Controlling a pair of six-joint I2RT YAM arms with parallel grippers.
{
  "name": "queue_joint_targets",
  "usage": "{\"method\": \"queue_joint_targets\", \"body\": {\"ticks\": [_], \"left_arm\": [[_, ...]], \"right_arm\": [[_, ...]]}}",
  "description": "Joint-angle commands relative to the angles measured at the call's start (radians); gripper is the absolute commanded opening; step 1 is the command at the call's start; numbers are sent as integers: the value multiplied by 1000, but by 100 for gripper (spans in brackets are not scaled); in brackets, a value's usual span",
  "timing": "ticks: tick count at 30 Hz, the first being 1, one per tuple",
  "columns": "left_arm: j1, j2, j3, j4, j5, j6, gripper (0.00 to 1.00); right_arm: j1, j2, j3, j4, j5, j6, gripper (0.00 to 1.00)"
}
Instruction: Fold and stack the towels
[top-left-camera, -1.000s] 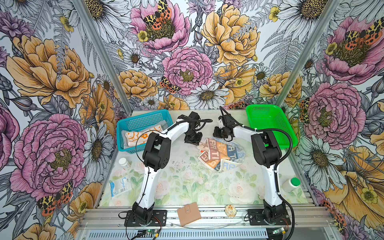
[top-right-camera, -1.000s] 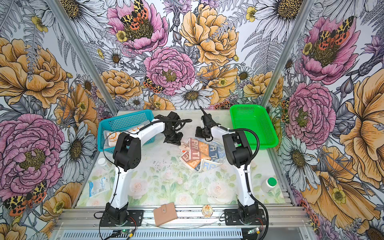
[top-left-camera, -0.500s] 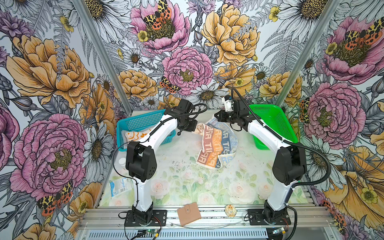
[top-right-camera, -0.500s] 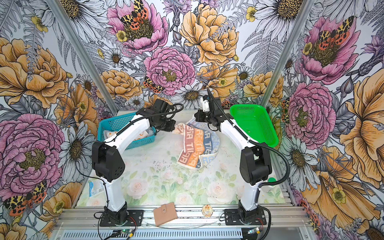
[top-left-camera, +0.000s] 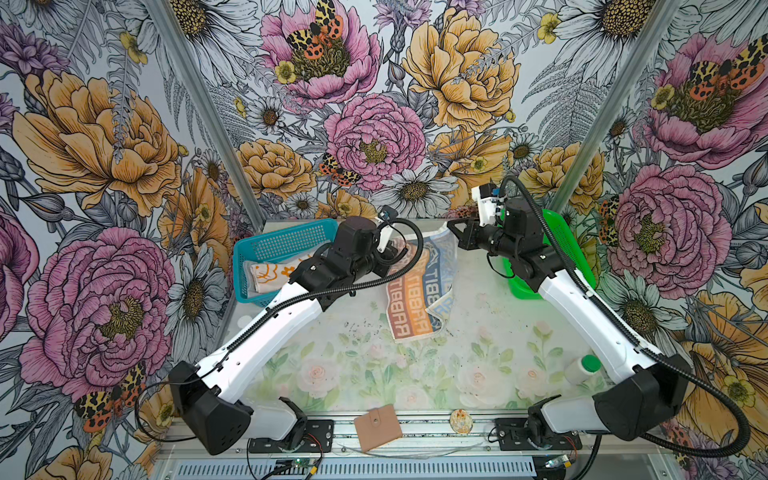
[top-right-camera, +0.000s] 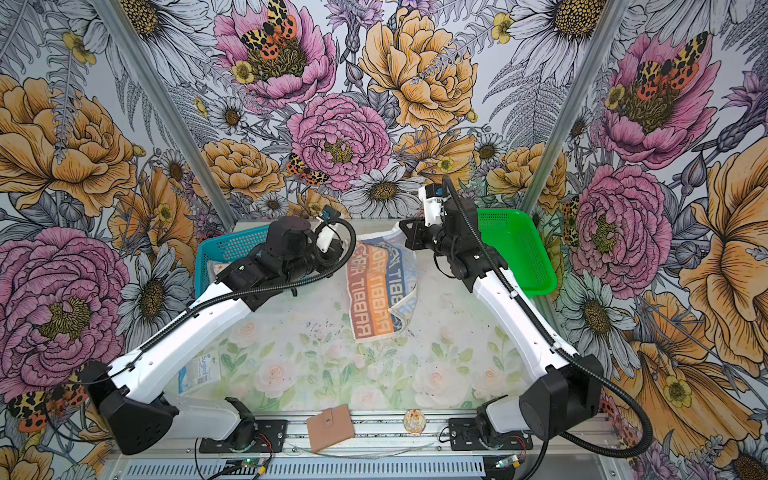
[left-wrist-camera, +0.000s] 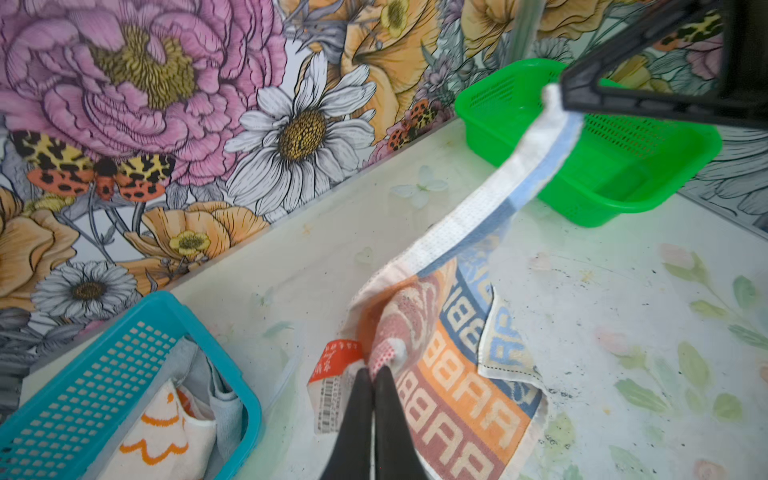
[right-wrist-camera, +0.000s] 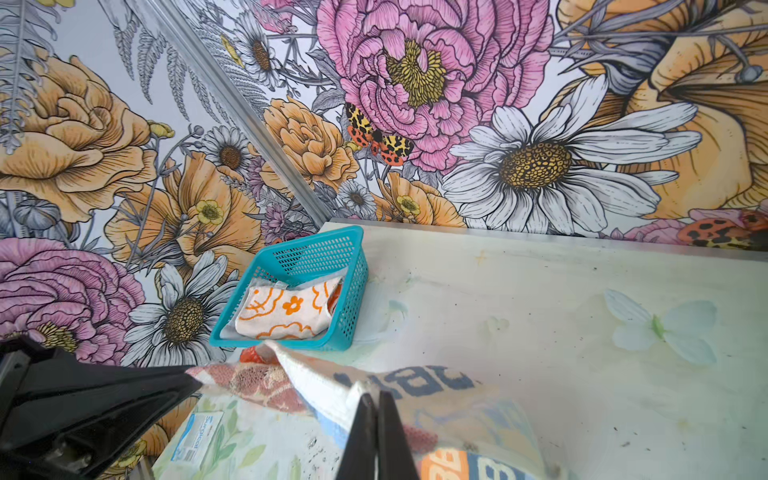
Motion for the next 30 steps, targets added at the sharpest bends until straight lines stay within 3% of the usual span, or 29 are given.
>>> {"method": "queue_joint_targets", "body": {"ticks": [1,6,10,13,17,20,25,30], "left_arm": [[-51,-68,-41,73,-129,69,0],[-118,-169,-137,58,-119,12,0],[-141,-166,-286,51,-62,-147,0],[-184,-149,-399,57,33,-291,8],[-290,-133,-516,70,48,-414,21],[-333,-141,-561,63,65,-481,24],[-308,-183,-588,69,47,-577,42],[-190,-69,-633,195,346,-648,44]], "right_arm": [[10,-124,-38,23,15,9,0],[13,-289,-167,19,69,47,0],[13,-411,-386,21,108,80,0],[11,-518,-570,12,182,90,0],[12,-629,-786,15,196,122,0],[11,-667,-893,9,174,133,0],[11,-726,-988,8,180,165,0],[11,-719,-990,6,173,161,0]]}}
